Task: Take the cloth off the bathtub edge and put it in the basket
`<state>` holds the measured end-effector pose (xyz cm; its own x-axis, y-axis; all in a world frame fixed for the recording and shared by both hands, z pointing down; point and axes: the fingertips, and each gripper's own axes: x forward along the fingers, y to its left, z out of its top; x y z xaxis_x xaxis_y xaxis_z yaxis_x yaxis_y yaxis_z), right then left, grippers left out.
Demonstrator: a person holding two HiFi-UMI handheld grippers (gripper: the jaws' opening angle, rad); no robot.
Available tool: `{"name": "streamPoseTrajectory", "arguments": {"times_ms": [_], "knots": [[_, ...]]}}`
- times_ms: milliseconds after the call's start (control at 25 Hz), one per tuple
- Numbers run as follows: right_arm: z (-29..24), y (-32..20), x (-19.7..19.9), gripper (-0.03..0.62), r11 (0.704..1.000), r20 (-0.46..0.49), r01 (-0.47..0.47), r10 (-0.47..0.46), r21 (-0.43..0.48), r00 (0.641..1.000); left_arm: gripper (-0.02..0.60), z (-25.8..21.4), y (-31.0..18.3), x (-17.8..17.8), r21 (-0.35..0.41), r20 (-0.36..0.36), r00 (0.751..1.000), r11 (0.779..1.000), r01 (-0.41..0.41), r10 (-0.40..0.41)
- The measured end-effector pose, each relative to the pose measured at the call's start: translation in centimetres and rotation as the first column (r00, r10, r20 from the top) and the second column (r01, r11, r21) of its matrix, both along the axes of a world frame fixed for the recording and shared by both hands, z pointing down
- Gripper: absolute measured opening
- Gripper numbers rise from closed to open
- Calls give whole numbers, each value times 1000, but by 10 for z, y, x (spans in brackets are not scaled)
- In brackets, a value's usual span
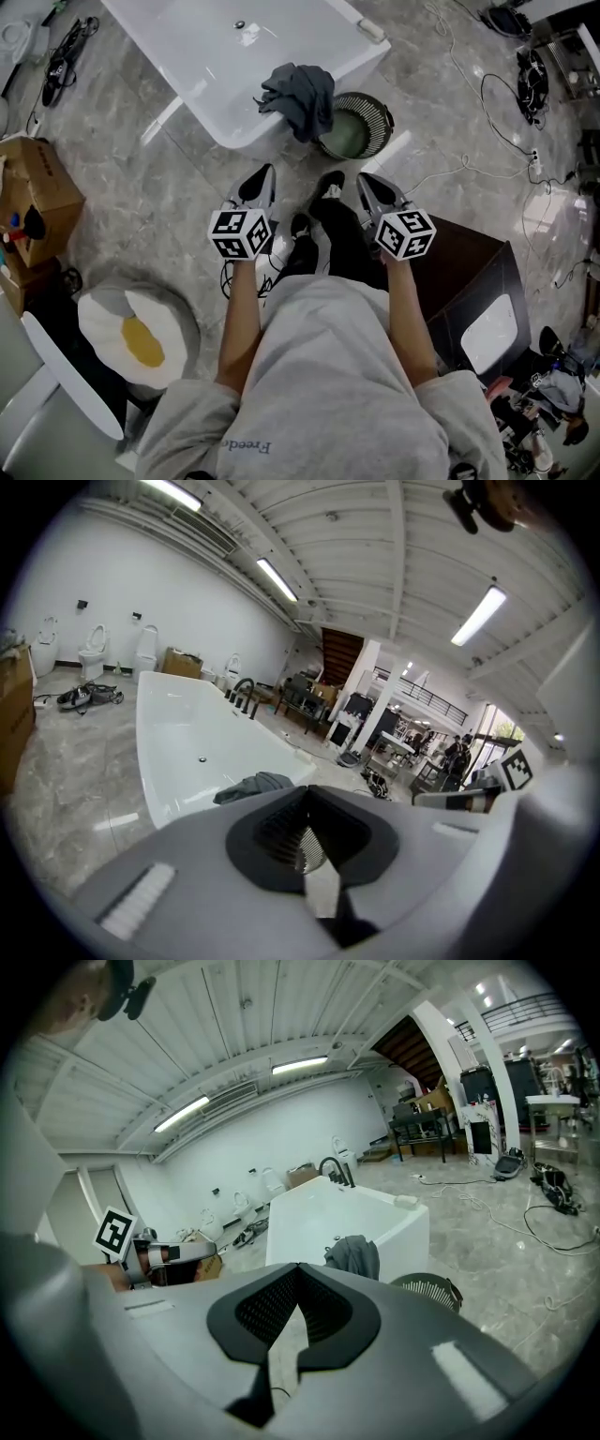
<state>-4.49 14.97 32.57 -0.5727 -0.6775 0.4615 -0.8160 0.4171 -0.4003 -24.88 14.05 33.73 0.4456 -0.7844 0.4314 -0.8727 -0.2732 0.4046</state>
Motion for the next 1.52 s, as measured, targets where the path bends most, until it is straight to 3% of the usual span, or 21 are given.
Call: {"name": "streamPoseTrajectory", "arguments": {"times_ms": [280,600,880,960,1080,1240,1440,1520], "knots": [[33,-63,-5,0,998,30,50,-49,-35,998,58,30,-38,-19,-67,50,997,996,65,-61],[93,-154,-5,0,992,48,92,-88,-82,995,58,79,-108,0,-138,129,990,990,-40,58],[174,-225,2,2,993,54,36,-30,-116,998,61,161,-171,20,-226,160,978,970,-93,131],[195,-241,1,2,990,85,47,-36,-133,996,125,187,-184,22,-251,166,974,961,-113,157],[226,-263,1,6,987,112,61,-45,-148,993,158,222,-202,16,-281,160,973,953,-116,165],[250,-274,-11,116,975,167,142,-114,-170,979,290,253,-212,4,-349,68,986,929,-119,152],[278,-285,-25,439,943,293,193,-109,-272,950,430,285,-220,-3,-462,-91,983,867,-185,162],[287,-288,-32,483,930,305,214,-119,-299,945,468,296,-222,-6,-497,-151,976,841,-212,157]]}}
